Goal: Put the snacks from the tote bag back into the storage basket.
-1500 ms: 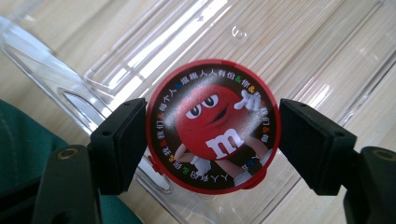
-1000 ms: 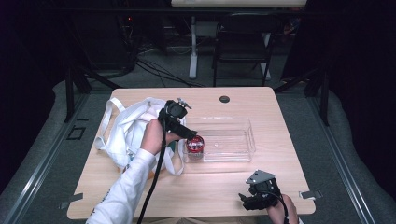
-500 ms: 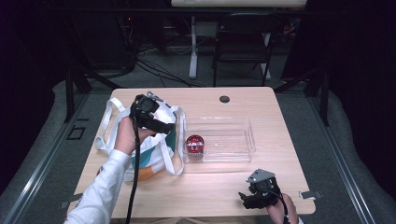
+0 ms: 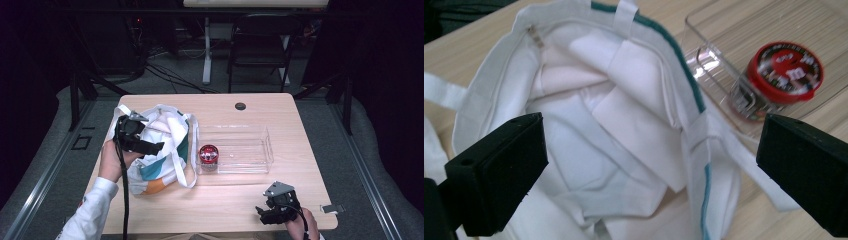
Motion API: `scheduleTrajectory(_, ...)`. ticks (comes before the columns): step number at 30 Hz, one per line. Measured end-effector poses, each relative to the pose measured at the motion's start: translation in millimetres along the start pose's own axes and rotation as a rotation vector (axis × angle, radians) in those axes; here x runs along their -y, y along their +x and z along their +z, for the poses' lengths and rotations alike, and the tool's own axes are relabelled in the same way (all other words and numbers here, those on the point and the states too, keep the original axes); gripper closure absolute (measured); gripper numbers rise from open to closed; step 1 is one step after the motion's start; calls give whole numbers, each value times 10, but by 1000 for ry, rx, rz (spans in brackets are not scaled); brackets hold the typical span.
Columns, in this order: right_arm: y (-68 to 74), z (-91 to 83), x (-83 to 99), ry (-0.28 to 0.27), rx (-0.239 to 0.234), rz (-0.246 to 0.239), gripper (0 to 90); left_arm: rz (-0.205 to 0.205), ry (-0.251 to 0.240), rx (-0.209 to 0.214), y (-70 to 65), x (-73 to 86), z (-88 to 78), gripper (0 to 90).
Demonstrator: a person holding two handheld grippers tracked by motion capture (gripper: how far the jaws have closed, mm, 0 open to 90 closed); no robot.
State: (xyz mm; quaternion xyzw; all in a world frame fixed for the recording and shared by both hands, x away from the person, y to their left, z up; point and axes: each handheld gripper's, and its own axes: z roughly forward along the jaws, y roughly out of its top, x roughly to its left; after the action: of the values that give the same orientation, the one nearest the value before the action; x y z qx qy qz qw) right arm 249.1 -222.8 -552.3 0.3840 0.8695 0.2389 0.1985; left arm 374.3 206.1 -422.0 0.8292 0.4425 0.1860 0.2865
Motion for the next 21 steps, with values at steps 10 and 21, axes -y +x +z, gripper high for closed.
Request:
scheduleTrajectory(10,5,-3,0,4,3,-3,147,-57,18,-31,106,547,27,0)
scheduleTrajectory(21,7,4,-6,7,-1,-12,147,-102,-130,-65,206,857,-245,0)
